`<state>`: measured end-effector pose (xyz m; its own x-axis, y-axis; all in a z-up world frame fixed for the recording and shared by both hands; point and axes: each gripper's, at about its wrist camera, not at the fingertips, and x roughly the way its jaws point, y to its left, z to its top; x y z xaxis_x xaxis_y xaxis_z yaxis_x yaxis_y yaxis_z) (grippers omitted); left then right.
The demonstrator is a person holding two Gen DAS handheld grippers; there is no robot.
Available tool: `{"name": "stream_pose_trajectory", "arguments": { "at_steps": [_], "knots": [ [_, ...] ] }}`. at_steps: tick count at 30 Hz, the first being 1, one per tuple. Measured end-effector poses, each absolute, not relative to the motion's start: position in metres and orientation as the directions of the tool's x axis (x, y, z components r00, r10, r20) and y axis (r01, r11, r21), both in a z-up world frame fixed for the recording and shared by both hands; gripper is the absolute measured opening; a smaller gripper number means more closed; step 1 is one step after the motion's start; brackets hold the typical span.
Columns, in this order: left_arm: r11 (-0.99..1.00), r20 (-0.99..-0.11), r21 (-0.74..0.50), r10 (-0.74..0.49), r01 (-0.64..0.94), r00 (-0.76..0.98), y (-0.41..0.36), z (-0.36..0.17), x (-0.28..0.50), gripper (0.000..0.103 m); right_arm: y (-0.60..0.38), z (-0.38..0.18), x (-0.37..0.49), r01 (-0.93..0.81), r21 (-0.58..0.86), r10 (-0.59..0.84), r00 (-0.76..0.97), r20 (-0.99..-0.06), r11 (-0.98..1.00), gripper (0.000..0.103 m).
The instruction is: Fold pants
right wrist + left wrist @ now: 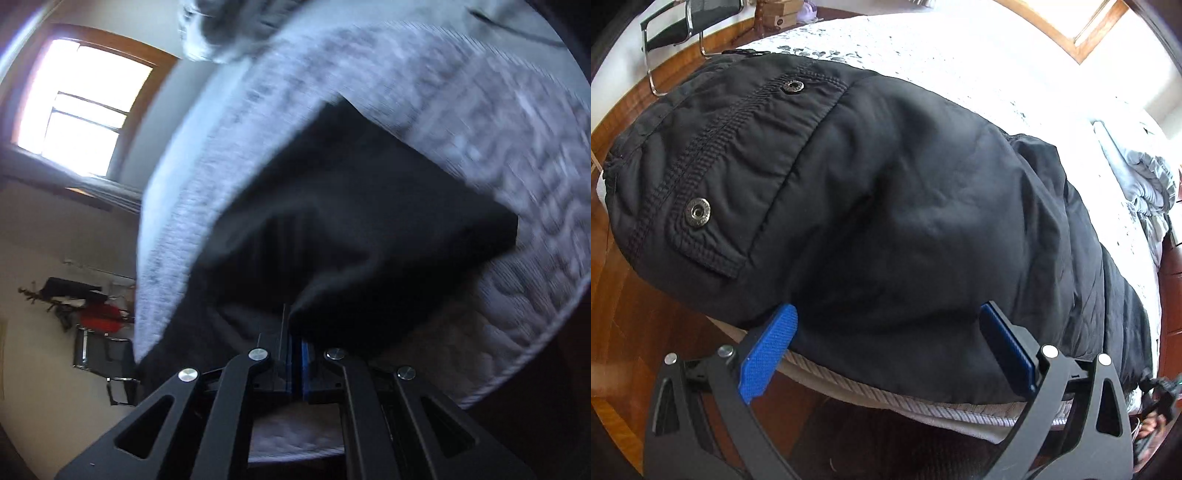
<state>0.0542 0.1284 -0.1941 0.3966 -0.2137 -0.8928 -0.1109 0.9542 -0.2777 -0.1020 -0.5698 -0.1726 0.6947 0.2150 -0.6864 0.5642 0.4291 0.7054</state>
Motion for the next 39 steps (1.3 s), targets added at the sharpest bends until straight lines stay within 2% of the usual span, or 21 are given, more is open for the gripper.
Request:
{"name": "stream_pose_trajectory", "arguments": {
  "at_steps": [1, 3, 4, 16, 17, 20, 23, 26, 30, 36, 37, 39],
  "knots": [
    [0.954, -0.894, -0.277, -0.212, -0.114, 0.394, 0.134, -0.191, 0.052, 0.099, -0.57, -0.181, -0.105, 0.581, 0.699, 0.221, 0.68, -0.699, 0.417, 0.005],
    [0.953, -0.896, -0.277, -0.211, -0.12, 0.391, 0.135, -0.19, 0.056, 0.099, -0.569, -0.186, -0.108, 0.586, 0.692, 0.223, 0.672, -0.706, 0.421, 0.018],
    [0.952, -0.896, -0.279, -0.211, -0.124, 0.39, 0.135, -0.19, 0.057, 0.099, -0.567, -0.188, -0.107, 0.594, 0.677, 0.222, 0.658, -0.72, 0.435, 0.021],
    [0.932, -0.895, -0.328, -0.256, -0.151, 0.365, 0.152, -0.19, 0.073, 0.099, -0.573, -0.171, -0.075, 0.585, 0.66, 0.224, 0.644, -0.731, 0.471, 0.021],
    [0.931, -0.897, -0.329, -0.257, -0.155, 0.361, 0.153, -0.189, 0.073, 0.099, -0.572, -0.169, -0.079, 0.584, 0.665, 0.225, 0.649, -0.727, 0.465, 0.025],
    [0.933, -0.896, -0.325, -0.251, -0.153, 0.366, 0.157, -0.181, 0.07, 0.099, -0.575, -0.158, -0.1, 0.595, 0.673, 0.196, 0.667, -0.719, 0.439, 0.053],
    [0.925, -0.89, -0.333, -0.244, -0.184, 0.385, 0.168, -0.171, 0.057, 0.099, -0.58, -0.162, -0.128, 0.605, 0.691, 0.204, 0.676, -0.708, 0.395, 0.055],
    [0.903, -0.886, -0.348, -0.228, -0.254, 0.404, 0.185, -0.169, 0.046, 0.099, -0.586, -0.174, -0.141, 0.594, 0.738, 0.242, 0.702, -0.67, 0.32, 0.06],
    [0.878, -0.894, -0.35, -0.209, -0.326, 0.397, 0.203, -0.178, 0.042, 0.099, -0.593, -0.186, -0.136, 0.566, 0.783, 0.242, 0.747, -0.62, 0.258, 0.06],
    [0.864, -0.904, -0.356, -0.221, -0.357, 0.365, 0.211, -0.193, 0.059, 0.099, -0.592, -0.198, -0.108, 0.606, 0.763, 0.24, 0.724, -0.646, 0.225, 0.06],
    [0.861, -0.905, -0.36, -0.229, -0.359, 0.359, 0.211, -0.195, 0.064, 0.099, -0.591, -0.197, -0.103, 0.601, 0.767, 0.234, 0.731, -0.641, 0.225, 0.056],
    [0.861, -0.905, -0.364, -0.237, -0.356, 0.352, 0.21, -0.2, 0.071, 0.099, -0.59, -0.191, -0.098, 0.581, 0.775, 0.232, 0.741, -0.63, 0.247, 0.025]
  ]
}}
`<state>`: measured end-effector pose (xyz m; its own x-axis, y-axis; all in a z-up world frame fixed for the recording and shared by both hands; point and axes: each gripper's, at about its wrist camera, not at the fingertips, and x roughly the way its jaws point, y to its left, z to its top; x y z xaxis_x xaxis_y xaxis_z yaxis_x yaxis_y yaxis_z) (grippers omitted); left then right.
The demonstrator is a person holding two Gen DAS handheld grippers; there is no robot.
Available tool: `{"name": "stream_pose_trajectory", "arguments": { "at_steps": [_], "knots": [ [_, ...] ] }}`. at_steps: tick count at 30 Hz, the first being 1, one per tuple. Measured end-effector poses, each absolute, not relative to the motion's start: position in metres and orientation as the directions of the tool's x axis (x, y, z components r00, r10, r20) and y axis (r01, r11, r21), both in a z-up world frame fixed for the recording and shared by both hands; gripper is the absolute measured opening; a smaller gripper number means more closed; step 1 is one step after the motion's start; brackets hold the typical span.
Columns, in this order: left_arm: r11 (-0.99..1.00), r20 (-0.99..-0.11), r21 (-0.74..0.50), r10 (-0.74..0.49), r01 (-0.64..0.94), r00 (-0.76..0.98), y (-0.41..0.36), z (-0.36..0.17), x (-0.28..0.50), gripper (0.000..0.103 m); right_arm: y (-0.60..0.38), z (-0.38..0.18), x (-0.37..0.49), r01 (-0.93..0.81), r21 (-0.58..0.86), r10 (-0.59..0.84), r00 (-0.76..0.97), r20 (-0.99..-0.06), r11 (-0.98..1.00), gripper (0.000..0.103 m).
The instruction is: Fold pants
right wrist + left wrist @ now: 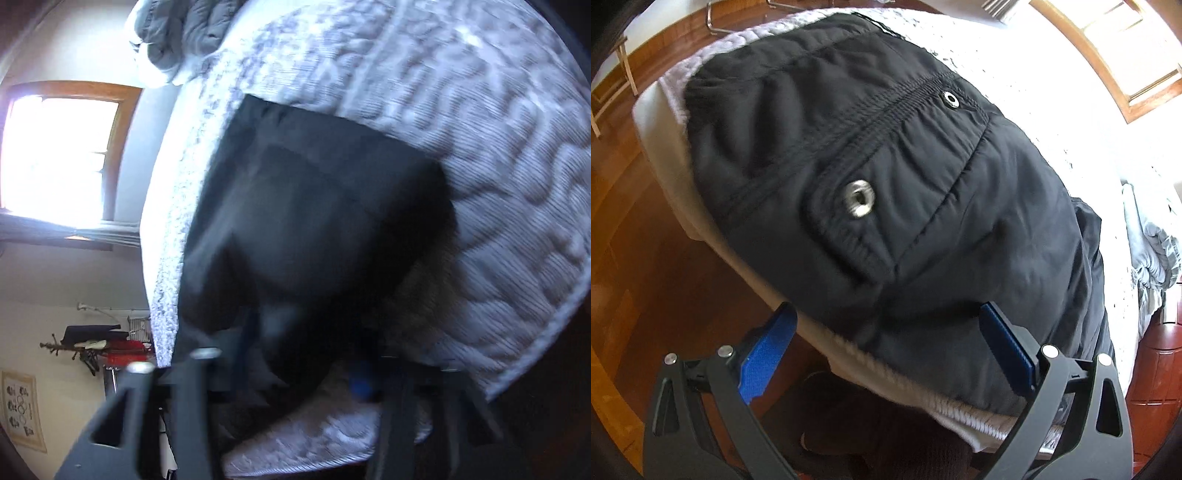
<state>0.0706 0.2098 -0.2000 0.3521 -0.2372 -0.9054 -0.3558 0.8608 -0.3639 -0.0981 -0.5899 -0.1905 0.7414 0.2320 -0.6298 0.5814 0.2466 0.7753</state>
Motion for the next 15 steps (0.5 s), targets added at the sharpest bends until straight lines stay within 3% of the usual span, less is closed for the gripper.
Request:
{"name": "stream_pose_trajectory", "arguments": {
  "at_steps": [2, 5, 15],
  "knots": [
    [0.87, -0.91, -0.355, -0.237, -0.342, 0.341, 0.205, -0.201, 0.083, 0.099, -0.59, -0.182, -0.088, 0.573, 0.768, 0.225, 0.739, -0.635, 0.286, 0.013],
    [0.884, -0.921, -0.323, -0.212, -0.337, 0.327, 0.195, -0.202, 0.097, 0.099, -0.591, -0.167, -0.075, 0.559, 0.761, 0.216, 0.74, -0.637, 0.329, 0.008],
    [0.886, -0.915, -0.342, -0.238, -0.312, 0.325, 0.158, -0.196, 0.138, 0.098, -0.626, -0.126, -0.086, 0.526, 0.757, 0.135, 0.78, -0.612, 0.388, 0.007]
  ]
}}
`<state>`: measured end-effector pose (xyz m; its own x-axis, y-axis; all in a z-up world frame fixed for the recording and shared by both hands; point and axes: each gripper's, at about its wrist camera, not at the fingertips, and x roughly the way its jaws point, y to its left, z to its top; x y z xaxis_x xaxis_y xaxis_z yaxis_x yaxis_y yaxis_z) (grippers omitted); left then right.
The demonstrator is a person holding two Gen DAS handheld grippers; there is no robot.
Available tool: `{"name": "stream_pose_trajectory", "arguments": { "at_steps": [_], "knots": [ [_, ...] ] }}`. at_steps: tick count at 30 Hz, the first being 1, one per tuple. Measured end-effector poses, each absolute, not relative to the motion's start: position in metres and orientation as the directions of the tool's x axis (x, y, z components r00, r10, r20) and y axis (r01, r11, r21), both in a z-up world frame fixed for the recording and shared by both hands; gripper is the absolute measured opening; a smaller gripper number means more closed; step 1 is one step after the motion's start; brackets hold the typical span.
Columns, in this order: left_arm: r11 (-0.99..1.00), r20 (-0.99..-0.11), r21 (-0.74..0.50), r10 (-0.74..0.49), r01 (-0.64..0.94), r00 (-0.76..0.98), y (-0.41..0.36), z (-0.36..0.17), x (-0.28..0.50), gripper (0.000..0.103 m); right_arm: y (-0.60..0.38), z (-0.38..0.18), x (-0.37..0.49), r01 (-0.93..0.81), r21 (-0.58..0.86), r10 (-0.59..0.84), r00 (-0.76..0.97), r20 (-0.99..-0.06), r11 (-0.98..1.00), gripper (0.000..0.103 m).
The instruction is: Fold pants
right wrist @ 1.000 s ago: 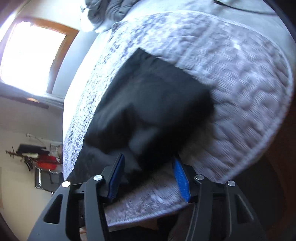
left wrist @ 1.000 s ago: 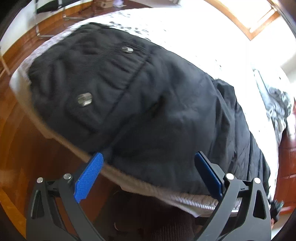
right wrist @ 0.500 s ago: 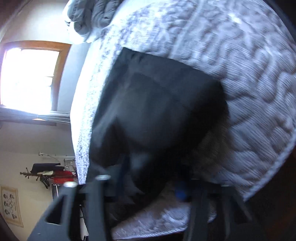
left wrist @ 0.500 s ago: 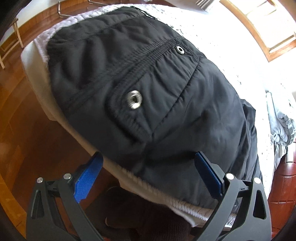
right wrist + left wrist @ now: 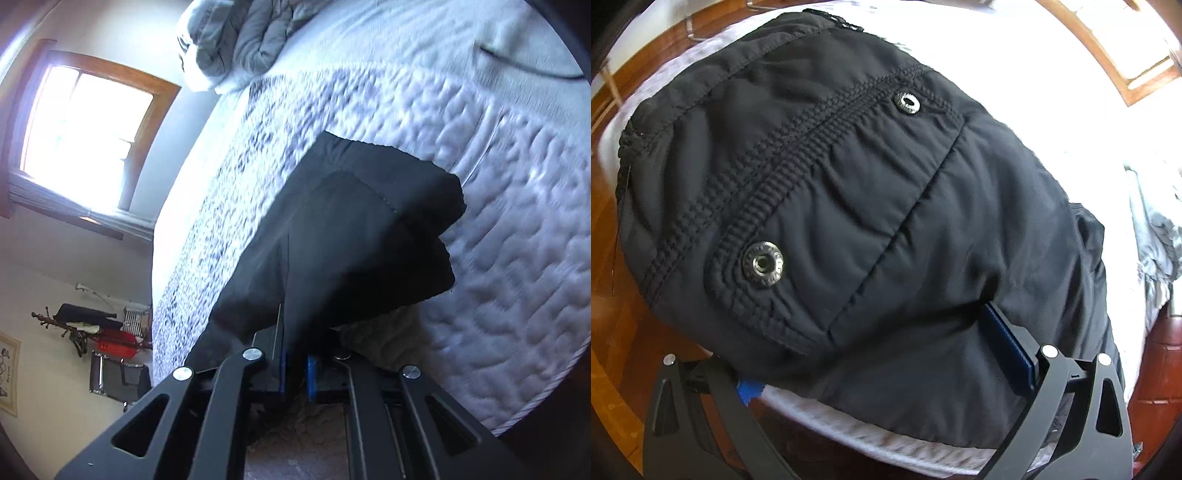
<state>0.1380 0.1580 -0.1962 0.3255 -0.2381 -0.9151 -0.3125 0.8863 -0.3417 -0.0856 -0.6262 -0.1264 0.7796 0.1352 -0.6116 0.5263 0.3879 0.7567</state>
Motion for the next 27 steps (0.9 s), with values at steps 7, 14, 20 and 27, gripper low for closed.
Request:
{"name": "stream_pose_trajectory", "arguments": {
  "at_steps": [7, 14, 20, 27],
  "knots": [
    [0.931, -0.902, -0.326, -0.255, -0.163, 0.349, 0.107, -0.199, 0.188, 0.098, -0.651, -0.149, -0.116, 0.606, 0.719, 0.074, 0.745, -0.663, 0.339, 0.007],
    [0.948, -0.904, -0.276, -0.198, -0.161, 0.38, 0.096, -0.205, 0.212, 0.1, -0.663, -0.175, -0.099, 0.641, 0.671, 0.066, 0.703, -0.708, 0.373, 0.007],
    [0.946, -0.897, -0.281, -0.2, -0.159, 0.394, 0.112, -0.196, 0.169, 0.1, -0.656, -0.178, -0.115, 0.639, 0.686, 0.068, 0.712, -0.699, 0.348, 0.028],
    [0.964, -0.872, -0.223, -0.13, -0.147, 0.471, 0.124, -0.169, 0.124, 0.1, -0.658, -0.176, -0.149, 0.613, 0.748, 0.018, 0.77, -0.637, 0.254, 0.061]
  ]
}}
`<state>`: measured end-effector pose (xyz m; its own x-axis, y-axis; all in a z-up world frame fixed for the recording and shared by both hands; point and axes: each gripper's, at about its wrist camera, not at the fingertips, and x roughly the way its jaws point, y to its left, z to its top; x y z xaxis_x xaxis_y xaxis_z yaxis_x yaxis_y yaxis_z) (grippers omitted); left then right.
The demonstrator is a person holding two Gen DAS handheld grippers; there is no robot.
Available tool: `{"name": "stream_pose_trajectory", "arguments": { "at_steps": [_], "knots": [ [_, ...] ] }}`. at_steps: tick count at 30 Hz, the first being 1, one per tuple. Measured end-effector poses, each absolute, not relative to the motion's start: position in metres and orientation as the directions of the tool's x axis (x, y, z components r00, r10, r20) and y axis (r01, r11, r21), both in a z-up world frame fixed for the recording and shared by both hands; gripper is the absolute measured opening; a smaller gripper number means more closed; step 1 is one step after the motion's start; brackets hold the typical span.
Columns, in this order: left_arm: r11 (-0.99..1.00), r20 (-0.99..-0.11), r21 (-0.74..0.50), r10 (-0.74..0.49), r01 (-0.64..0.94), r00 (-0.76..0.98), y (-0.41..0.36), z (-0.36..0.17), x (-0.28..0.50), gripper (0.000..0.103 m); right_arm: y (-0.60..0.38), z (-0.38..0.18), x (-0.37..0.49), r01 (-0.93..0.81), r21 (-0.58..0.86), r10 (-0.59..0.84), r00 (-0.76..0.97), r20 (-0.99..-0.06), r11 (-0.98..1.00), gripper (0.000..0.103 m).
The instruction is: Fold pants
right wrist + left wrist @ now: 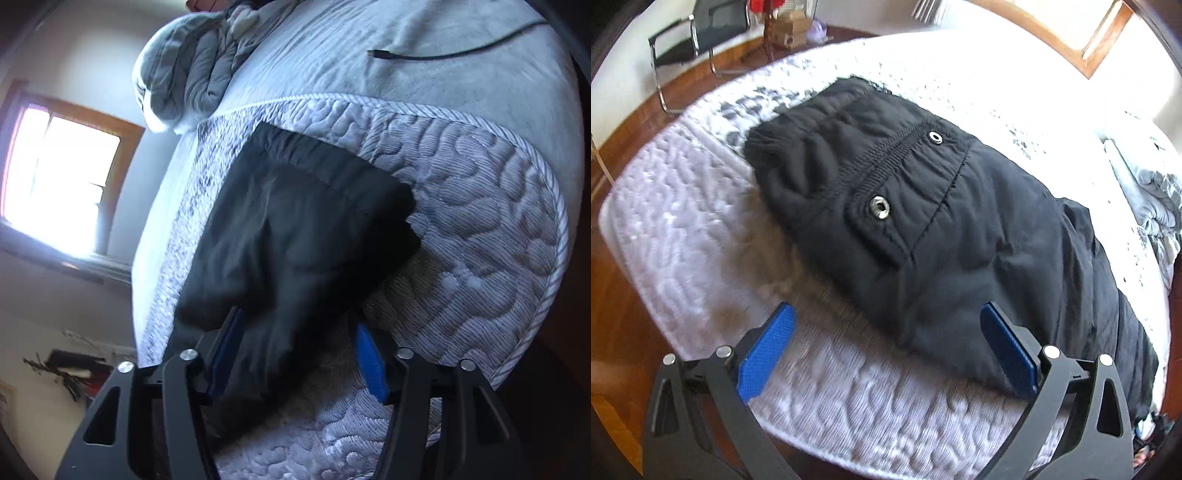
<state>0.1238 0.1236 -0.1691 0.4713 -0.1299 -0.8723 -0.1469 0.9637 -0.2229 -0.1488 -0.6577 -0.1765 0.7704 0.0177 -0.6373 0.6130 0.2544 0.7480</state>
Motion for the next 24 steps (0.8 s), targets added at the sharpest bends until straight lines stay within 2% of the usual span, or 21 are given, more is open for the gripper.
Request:
{"name": "stream_pose_trajectory", "arguments": {
  "at_steps": [6, 7, 8, 9, 12, 16, 24],
  "knots": [
    [0.967, -0.866, -0.224, -0.139, -0.123, 0.481, 0.12, -0.158, 0.093, 0.1, -0.667, -0.187, -0.139, 0.618, 0.753, 0.013, 0.771, -0.637, 0.226, 0.059],
    [0.966, -0.866, -0.23, -0.149, -0.115, 0.478, 0.118, -0.158, 0.089, 0.1, -0.67, -0.191, -0.135, 0.623, 0.752, 0.009, 0.769, -0.64, 0.216, 0.055],
    [0.966, -0.866, -0.235, -0.156, -0.109, 0.476, 0.113, -0.156, 0.089, 0.1, -0.67, -0.193, -0.133, 0.629, 0.749, 0.007, 0.765, -0.644, 0.21, 0.041],
    [0.965, -0.866, -0.238, -0.161, -0.106, 0.474, 0.108, -0.157, 0.09, 0.1, -0.671, -0.195, -0.131, 0.629, 0.75, 0.008, 0.765, -0.644, 0.203, 0.032],
    [0.965, -0.868, -0.249, -0.183, -0.085, 0.462, 0.103, -0.156, 0.086, 0.1, -0.675, -0.197, -0.125, 0.61, 0.77, 0.018, 0.782, -0.623, 0.187, 0.016],
    [0.964, -0.864, -0.259, -0.2, -0.066, 0.461, 0.095, -0.154, 0.08, 0.1, -0.663, -0.164, -0.114, 0.645, 0.702, -0.059, 0.748, -0.661, 0.303, 0.011],
    [0.956, -0.859, -0.292, -0.246, -0.035, 0.449, 0.087, -0.153, 0.071, 0.1, -0.61, -0.064, -0.067, 0.585, 0.546, -0.158, 0.755, -0.636, 0.599, 0.01]
  ]
}}
